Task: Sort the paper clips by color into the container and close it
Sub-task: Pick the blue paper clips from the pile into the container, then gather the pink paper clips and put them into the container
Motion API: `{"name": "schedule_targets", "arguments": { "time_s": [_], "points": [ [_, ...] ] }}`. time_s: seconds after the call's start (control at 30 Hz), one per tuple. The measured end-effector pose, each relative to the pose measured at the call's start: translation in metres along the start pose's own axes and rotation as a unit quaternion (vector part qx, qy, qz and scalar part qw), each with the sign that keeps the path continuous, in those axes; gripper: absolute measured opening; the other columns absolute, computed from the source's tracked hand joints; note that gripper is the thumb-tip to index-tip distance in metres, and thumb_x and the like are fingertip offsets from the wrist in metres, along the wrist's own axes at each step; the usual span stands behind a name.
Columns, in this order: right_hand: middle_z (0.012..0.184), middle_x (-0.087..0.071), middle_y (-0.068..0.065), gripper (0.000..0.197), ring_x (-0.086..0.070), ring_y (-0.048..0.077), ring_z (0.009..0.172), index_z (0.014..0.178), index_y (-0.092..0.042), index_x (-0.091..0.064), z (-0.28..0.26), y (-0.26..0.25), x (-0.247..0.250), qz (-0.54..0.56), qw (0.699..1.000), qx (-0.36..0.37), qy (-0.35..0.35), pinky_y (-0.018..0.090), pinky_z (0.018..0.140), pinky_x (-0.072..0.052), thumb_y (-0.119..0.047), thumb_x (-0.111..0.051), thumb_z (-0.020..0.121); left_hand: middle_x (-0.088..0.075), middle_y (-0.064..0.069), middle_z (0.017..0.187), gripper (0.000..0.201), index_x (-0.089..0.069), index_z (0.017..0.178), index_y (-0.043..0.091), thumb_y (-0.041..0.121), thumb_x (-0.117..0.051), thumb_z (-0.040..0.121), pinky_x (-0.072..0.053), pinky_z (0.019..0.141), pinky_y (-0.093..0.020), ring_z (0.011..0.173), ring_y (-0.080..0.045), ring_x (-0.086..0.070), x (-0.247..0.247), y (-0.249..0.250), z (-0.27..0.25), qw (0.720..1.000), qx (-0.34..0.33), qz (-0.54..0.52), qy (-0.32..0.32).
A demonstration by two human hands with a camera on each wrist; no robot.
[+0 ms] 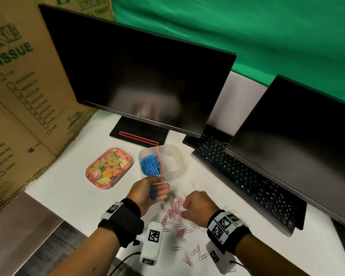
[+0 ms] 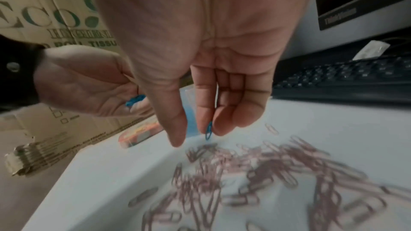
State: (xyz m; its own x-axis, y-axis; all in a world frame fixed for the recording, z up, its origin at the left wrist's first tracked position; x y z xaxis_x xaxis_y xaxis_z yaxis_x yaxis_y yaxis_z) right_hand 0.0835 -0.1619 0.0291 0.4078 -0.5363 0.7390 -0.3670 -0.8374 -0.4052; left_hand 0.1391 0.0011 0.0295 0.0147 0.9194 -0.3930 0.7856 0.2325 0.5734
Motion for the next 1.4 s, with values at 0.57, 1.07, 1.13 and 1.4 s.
{"name": "schedule_targets", "arguments": {
  "time_s": [0.57, 1.07, 1.13, 1.4],
  "points": [
    [0.102, -0.069, 0.008, 0.023, -0.064, 0.027, 0.089, 0.097, -0.015, -0.072, 0.072, -0.128, 0.050, -0.054, 0.987, 0.146, 0.043, 0.031, 0.077, -0.055, -0.012, -0.054, 0.084, -0.059, -0.019, 0.105, 0.034, -0.052, 0.120, 0.003, 0.028, -0.050, 0.097, -0.049, 0.074, -0.035, 0.086, -0.032, -0.060, -0.016, 0.098, 0.013, 0.983, -0.080, 0.129, 0.099],
    [0.160, -0.009, 0.009, 0.064, -0.012, 0.026, 0.147, 0.150, -0.019, -0.014, -0.047, 0.171, -0.024, 0.028, 0.974, -0.192, 0.115, 0.049, 0.117, -0.019, -0.045, -0.038, 0.097, -0.030, -0.015, 0.149, 0.072, -0.029, 0.145, 0.012, 0.049, -0.043, 0.084, -0.027, 0.114, -0.041, 0.142, -0.033, -0.025, -0.010, -0.060, 0.043, 0.680, -0.113, 0.724, -0.016],
    [0.161, 0.004, 0.009, 0.066, 0.000, 0.027, 0.148, 0.151, -0.020, -0.006, -0.047, 0.165, -0.040, 0.026, 0.973, -0.197, 0.121, 0.054, 0.117, -0.009, -0.048, -0.032, 0.098, -0.004, -0.016, 0.159, 0.079, -0.010, 0.151, 0.012, 0.049, -0.041, 0.088, -0.017, 0.119, -0.045, 0.147, -0.035, -0.003, -0.021, -0.076, 0.045, 0.650, -0.117, 0.751, -0.007],
    [0.154, 0.020, -0.006, 0.075, 0.019, 0.015, 0.145, 0.153, -0.021, 0.002, -0.054, 0.112, -0.068, 0.028, 0.994, -0.016, 0.103, 0.029, 0.114, 0.012, -0.062, -0.011, 0.091, 0.019, -0.010, 0.159, 0.085, 0.007, 0.152, 0.018, 0.046, -0.045, 0.092, -0.002, 0.122, -0.043, 0.147, -0.027, 0.016, -0.086, -0.109, 0.053, 0.576, -0.165, 0.793, -0.111]
  ]
}}
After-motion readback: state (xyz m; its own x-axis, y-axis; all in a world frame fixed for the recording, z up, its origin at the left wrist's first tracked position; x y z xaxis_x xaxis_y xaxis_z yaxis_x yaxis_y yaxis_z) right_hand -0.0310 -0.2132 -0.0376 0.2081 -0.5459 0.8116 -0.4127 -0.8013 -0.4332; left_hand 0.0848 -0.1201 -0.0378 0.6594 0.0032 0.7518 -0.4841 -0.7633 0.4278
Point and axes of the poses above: each hand's wrist, its own z-axis towards the middle knuckle, its own x-axis out of the back of the hand, y = z × x, the point moved 6 cm from there along z, towards the middle knuckle
